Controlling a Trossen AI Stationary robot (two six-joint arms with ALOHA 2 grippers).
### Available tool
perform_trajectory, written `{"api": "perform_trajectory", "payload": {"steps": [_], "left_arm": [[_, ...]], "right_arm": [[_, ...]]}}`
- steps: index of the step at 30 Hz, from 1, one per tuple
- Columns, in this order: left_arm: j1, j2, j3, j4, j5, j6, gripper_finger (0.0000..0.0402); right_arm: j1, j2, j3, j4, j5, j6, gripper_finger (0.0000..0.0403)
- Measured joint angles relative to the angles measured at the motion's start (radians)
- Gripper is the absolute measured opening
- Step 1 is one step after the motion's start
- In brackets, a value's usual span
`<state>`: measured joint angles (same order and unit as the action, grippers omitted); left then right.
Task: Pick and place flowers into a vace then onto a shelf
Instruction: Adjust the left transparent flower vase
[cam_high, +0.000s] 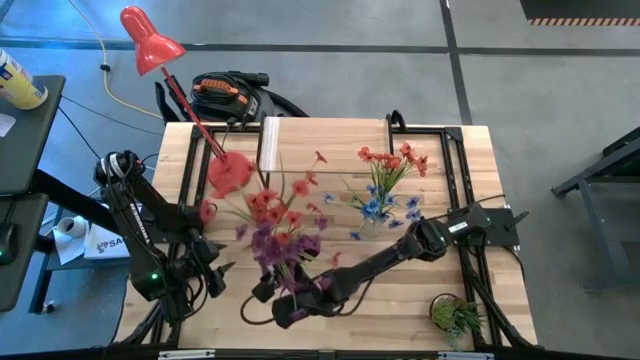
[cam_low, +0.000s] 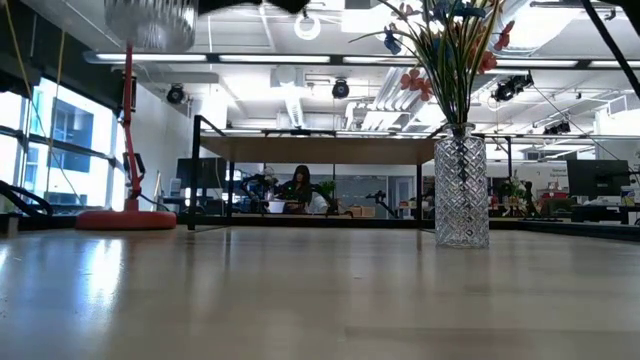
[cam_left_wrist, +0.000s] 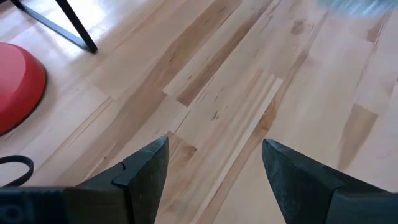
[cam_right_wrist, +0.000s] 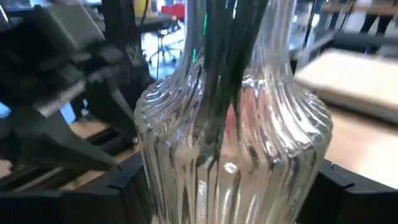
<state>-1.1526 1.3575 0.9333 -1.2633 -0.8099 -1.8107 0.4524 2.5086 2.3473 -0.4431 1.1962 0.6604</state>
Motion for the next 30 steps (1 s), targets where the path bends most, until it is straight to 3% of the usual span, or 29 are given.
{"api": "perform_trajectory", "payload": {"steps": [7, 16, 30], "left_arm": [[0.000, 0.000, 0.000, 0.000, 0.011, 0.000, 0.0294], [0.000, 0.000, 0.000, -0.001, 0.023, 0.026, 0.0294], [0.000, -0.001, 0.000, -0.015, 0.007, 0.026, 0.0294]], "right_arm": [[-0.052, 0.007, -0.142, 0.066, -0.069, 0.143, 0.0268], [-0.086, 0.007, -0.426, 0.489, -0.100, 0.092, 0.0271], [-0.107, 0.004, -0.590, 0.516, -0.135, 0.093, 0.0275]]}}
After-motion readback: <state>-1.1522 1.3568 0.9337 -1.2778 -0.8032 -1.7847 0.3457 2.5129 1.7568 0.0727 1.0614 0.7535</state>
